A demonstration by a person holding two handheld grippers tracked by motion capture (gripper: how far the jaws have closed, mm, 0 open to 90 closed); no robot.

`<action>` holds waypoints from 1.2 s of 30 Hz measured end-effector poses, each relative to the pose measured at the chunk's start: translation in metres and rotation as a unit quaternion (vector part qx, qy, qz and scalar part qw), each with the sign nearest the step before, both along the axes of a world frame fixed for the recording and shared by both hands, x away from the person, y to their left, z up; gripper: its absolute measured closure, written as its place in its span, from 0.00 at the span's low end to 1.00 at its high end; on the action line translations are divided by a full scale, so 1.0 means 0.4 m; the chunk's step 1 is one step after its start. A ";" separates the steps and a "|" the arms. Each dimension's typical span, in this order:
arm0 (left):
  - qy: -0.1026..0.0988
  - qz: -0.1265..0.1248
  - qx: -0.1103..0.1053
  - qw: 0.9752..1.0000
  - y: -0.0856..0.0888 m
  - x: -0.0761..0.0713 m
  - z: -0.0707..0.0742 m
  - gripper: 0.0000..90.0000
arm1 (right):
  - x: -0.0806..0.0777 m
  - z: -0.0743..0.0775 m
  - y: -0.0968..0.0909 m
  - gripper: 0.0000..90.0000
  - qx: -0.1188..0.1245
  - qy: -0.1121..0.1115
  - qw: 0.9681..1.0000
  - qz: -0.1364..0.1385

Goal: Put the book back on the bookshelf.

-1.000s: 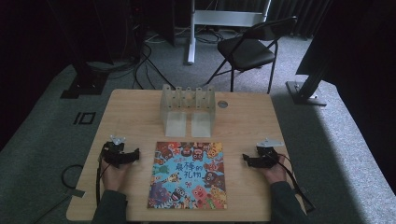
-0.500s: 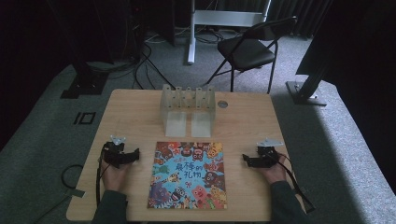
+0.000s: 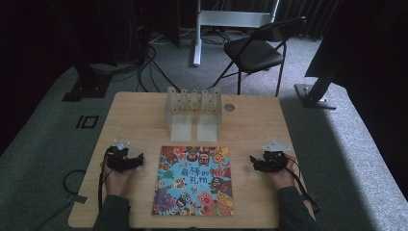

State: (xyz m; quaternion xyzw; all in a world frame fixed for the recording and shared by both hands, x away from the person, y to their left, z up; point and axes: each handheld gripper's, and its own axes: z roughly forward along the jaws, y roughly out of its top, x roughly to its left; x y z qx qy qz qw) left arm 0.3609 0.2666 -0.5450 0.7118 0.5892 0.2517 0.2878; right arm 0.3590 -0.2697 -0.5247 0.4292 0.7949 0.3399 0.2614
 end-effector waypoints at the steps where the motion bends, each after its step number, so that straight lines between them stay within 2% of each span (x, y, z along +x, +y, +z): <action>1: -0.001 -0.013 -0.001 1.000 0.000 -0.002 -0.001 0.17 | -0.001 0.006 0.006 0.26 -0.001 -0.003 1.000 0.005; 2: -0.001 -0.013 -0.001 1.000 0.000 -0.002 -0.001 0.17 | -0.001 0.006 0.006 0.26 -0.001 -0.003 1.000 0.005; 3: -0.006 -0.030 0.000 1.000 0.004 -0.006 -0.003 0.16 | 0.001 0.020 0.021 0.26 0.007 -0.006 1.000 0.015; 8: -0.005 -0.038 -0.004 0.999 0.002 -0.011 0.000 0.21 | 0.014 0.030 0.050 0.26 0.019 -0.003 0.999 0.030; 9: -0.004 -0.044 -0.013 0.999 0.002 -0.014 0.002 0.22 | 0.017 0.031 0.056 0.26 0.019 -0.003 0.999 0.034; 10: -0.001 -0.058 -0.033 0.998 -0.002 -0.018 0.006 0.22 | 0.019 0.031 0.063 0.26 0.019 -0.003 0.999 0.038; 11: -0.002 -0.062 -0.030 0.998 -0.006 -0.021 0.008 0.22 | 0.021 0.031 0.070 0.26 0.021 -0.002 0.999 0.044; 13: -0.010 -0.073 -0.031 0.997 -0.014 -0.031 0.017 0.21 | 0.024 0.032 0.080 0.26 0.032 -0.001 0.998 0.058; 17: -0.035 -0.088 -0.029 0.995 -0.032 -0.058 0.043 0.20 | 0.027 0.036 0.103 0.26 0.034 -0.001 0.997 0.074; 20: -0.046 -0.103 -0.031 0.993 -0.048 -0.079 0.054 0.20 | 0.030 0.040 0.121 0.26 0.034 -0.004 0.996 0.087; 21: -0.046 -0.103 -0.031 0.993 -0.048 -0.079 0.054 0.20 | 0.031 0.042 0.130 0.26 0.032 -0.004 0.995 0.090; 23: -0.047 -0.119 -0.026 0.991 -0.069 -0.094 0.057 0.19 | 0.035 0.045 0.146 0.25 0.031 -0.003 0.995 0.100; 24: -0.047 -0.119 -0.026 0.991 -0.069 -0.094 0.057 0.19 | 0.035 0.045 0.146 0.25 0.031 -0.003 0.995 0.100; 27: -0.044 -0.141 -0.021 0.989 -0.096 -0.112 0.058 0.19 | 0.044 0.049 0.179 0.24 0.022 0.000 0.993 0.117; 28: -0.044 -0.141 -0.021 0.989 -0.096 -0.112 0.058 0.18 | 0.047 0.049 0.187 0.24 0.021 0.001 0.993 0.119; 33: -0.049 -0.169 -0.011 0.984 -0.136 -0.141 0.066 0.18 | 0.062 0.049 0.219 0.21 0.024 0.008 0.991 0.134; 34: -0.049 -0.169 -0.011 0.984 -0.136 -0.141 0.066 0.18 | 0.062 0.049 0.219 0.21 0.024 0.008 0.991 0.134; 36: -0.050 -0.183 -0.009 0.982 -0.158 -0.150 0.065 0.17 | 0.076 0.042 0.232 0.20 0.027 0.013 0.988 0.150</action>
